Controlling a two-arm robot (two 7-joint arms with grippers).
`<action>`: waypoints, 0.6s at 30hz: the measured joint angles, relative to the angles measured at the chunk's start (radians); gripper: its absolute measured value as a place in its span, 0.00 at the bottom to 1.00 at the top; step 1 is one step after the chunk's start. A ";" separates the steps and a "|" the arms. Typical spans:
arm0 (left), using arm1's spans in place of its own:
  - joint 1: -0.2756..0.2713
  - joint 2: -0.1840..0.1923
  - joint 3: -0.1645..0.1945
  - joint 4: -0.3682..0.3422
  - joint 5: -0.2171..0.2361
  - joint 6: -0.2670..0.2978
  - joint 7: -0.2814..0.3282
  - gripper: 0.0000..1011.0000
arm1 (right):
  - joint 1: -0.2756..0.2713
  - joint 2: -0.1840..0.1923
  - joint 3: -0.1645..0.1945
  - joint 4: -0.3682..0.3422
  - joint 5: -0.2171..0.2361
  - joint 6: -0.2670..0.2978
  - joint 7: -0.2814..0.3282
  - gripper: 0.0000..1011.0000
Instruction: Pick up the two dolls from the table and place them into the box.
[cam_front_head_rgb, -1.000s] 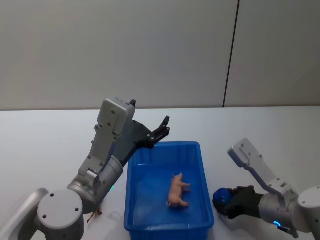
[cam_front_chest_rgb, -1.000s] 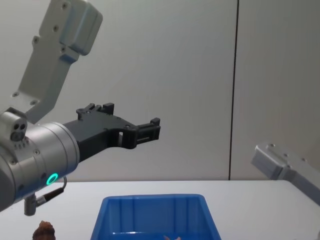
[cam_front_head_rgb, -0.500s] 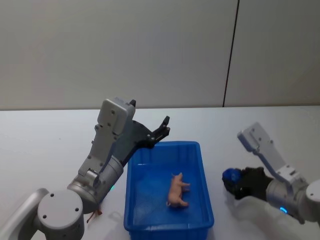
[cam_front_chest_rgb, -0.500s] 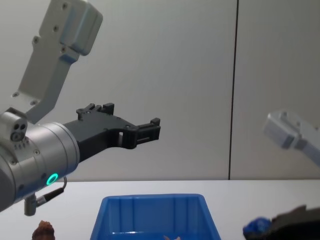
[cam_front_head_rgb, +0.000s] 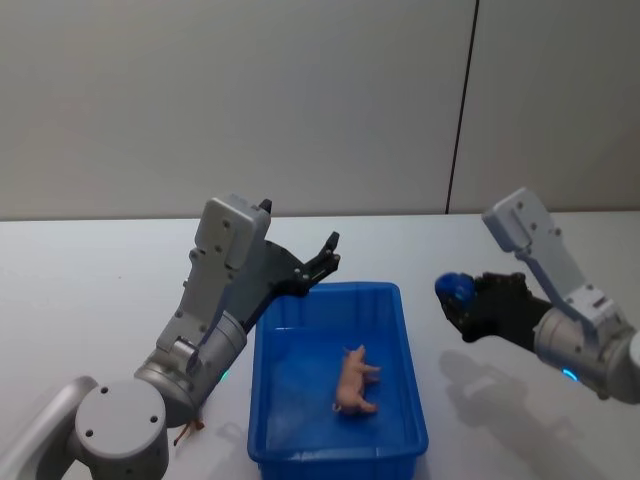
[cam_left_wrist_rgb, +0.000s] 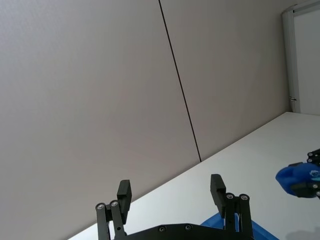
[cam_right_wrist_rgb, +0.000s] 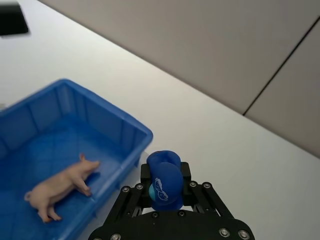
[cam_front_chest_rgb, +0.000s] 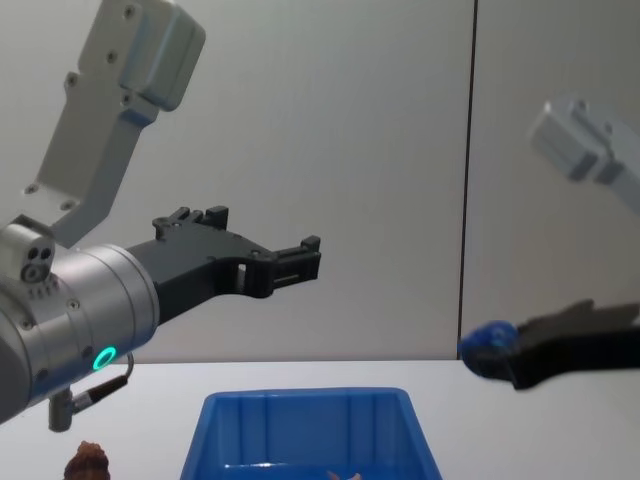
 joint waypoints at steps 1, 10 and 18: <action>0.000 0.000 0.000 0.000 0.000 0.000 0.000 0.99 | 0.002 0.000 0.000 -0.003 0.001 -0.003 0.005 0.31; 0.000 0.000 0.000 0.000 0.000 0.000 0.000 0.99 | 0.029 -0.004 -0.004 -0.029 0.019 -0.004 0.099 0.26; 0.000 0.000 0.000 0.000 0.000 0.000 0.000 0.99 | 0.052 -0.008 -0.017 -0.030 0.027 0.049 0.193 0.23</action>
